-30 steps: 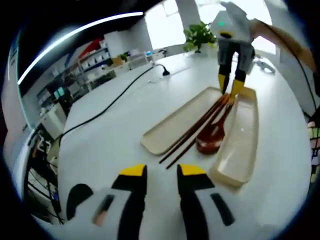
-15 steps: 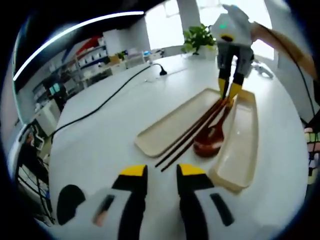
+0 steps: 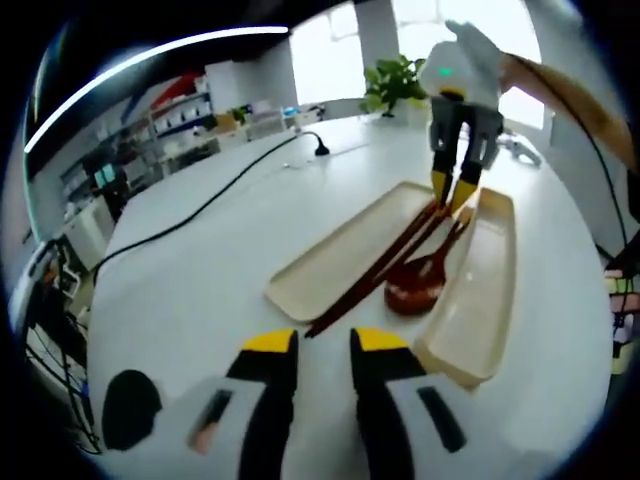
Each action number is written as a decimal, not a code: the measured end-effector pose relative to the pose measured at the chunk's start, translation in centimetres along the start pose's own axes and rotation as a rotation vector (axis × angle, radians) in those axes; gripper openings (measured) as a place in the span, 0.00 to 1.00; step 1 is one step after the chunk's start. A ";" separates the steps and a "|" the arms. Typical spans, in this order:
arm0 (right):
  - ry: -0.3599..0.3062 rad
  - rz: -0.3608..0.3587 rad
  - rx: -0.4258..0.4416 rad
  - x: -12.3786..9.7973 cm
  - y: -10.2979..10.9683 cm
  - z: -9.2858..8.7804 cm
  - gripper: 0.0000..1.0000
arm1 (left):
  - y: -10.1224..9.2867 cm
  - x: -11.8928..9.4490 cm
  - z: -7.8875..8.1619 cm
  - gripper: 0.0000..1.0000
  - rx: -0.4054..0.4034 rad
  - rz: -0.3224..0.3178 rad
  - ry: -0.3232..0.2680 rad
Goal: Arrange the utensils inside the cutlery case until each visible utensil rests in its matching compartment.
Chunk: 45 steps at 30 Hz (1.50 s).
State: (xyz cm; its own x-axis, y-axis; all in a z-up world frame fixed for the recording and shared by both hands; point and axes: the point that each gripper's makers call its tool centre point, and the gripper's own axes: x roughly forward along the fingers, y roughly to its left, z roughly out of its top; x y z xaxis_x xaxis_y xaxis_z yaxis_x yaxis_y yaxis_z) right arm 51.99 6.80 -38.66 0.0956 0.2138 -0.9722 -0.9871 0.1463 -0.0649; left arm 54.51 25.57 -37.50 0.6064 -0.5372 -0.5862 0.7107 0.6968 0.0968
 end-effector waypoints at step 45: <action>-0.360 -0.044 -0.058 -2.7 -0.5 2.0 0.03 | -1.4 -1.4 1.3 0.27 -0.713 -0.209 -0.206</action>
State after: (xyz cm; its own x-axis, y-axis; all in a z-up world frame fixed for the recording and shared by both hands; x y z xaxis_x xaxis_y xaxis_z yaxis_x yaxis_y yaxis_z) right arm 52.50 8.09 -35.50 0.1668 0.5360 -0.8275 -0.9857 0.1097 -0.1276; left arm 53.13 24.72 -35.74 0.5890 -0.7201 -0.3667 0.4583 0.6714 -0.5823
